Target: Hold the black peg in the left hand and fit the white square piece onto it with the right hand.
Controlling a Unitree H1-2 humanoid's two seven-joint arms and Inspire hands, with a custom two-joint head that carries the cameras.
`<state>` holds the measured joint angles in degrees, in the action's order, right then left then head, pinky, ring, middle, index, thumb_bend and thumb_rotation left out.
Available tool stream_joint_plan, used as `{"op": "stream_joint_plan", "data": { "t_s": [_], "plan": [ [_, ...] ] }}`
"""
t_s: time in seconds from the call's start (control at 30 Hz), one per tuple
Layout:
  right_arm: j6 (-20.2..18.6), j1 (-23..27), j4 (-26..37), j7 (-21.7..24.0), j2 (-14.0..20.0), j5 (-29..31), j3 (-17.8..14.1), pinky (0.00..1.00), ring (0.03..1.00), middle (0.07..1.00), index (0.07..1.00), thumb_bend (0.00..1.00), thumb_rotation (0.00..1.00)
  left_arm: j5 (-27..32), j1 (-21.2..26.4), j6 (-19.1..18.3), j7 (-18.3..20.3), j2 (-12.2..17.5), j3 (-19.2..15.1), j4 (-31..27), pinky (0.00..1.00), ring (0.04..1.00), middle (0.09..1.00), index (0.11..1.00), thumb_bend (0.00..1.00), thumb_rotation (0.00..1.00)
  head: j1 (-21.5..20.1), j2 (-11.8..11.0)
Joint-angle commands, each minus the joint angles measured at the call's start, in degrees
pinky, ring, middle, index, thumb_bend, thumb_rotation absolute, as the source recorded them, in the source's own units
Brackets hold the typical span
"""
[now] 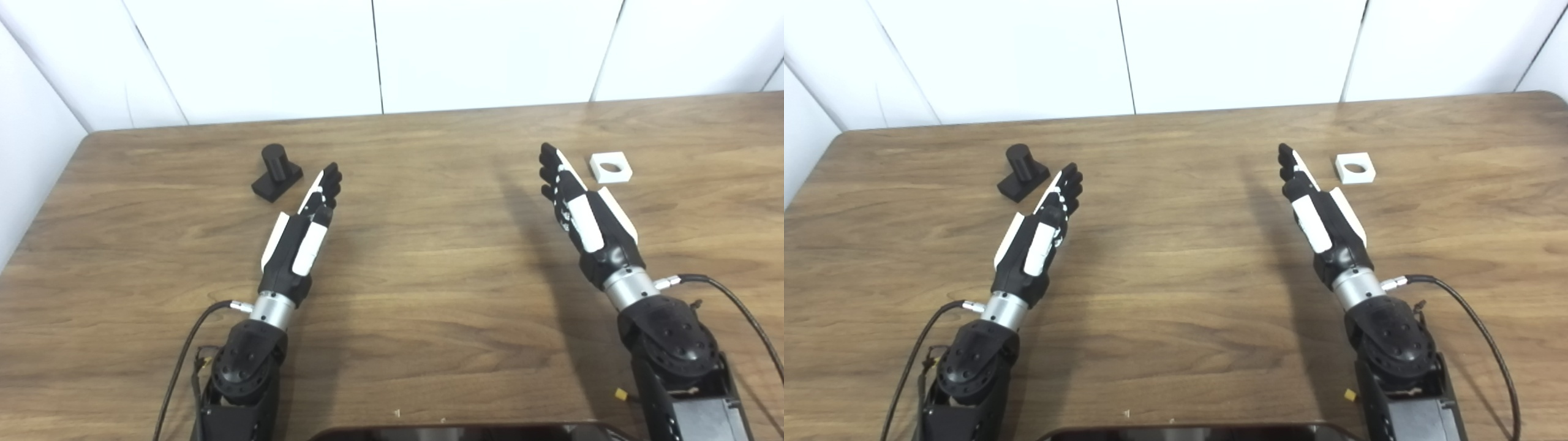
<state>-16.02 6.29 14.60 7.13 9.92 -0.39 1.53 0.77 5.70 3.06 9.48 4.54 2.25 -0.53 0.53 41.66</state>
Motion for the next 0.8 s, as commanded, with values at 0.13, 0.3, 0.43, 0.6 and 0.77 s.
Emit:
{"op": "stream_joint_plan", "data": {
  "t_s": [0.13,0.3,0.43,0.6,0.77],
  "plan": [
    [1.59,2.25,1.84,0.03,-0.34,0.49,-0.23,1.0,1.0,1.0,1.0,0.95,1.0,0.29,2.46,0.65,0.08,0.95,-0.2,-0.94,1.0,1.0,1.0,1.0,1.0,0.94,-0.19,-0.04],
    [1.17,1.84,2.08,0.04,-0.27,0.38,-0.21,1.0,1.0,1.0,1.0,0.95,1.0,0.71,2.46,0.93,0.19,0.89,-0.17,-0.73,1.0,1.0,1.0,1.0,1.0,0.93,-0.13,0.03],
    [0.94,1.57,2.22,-0.06,-0.14,0.25,-0.35,1.0,1.0,1.0,1.0,0.96,1.0,0.74,2.58,0.99,0.08,0.71,-0.09,-0.6,1.0,1.0,1.0,1.0,1.0,0.91,1.24,-0.32],
    [2.21,1.24,1.61,-0.09,0.36,0.1,-0.76,1.0,1.0,1.0,1.0,0.94,1.0,0.02,2.37,1.04,-0.51,-0.14,0.37,-0.5,1.0,1.0,1.0,1.0,1.0,0.9,5.75,-1.49],
    [2.35,0.79,1.48,0.31,0.75,1.33,-1.72,1.0,1.0,1.0,1.0,0.91,1.0,-0.31,2.48,1.9,-0.69,-1.09,1.09,0.27,1.0,1.0,1.0,1.0,0.98,0.89,10.38,-2.72]
  ]
}}
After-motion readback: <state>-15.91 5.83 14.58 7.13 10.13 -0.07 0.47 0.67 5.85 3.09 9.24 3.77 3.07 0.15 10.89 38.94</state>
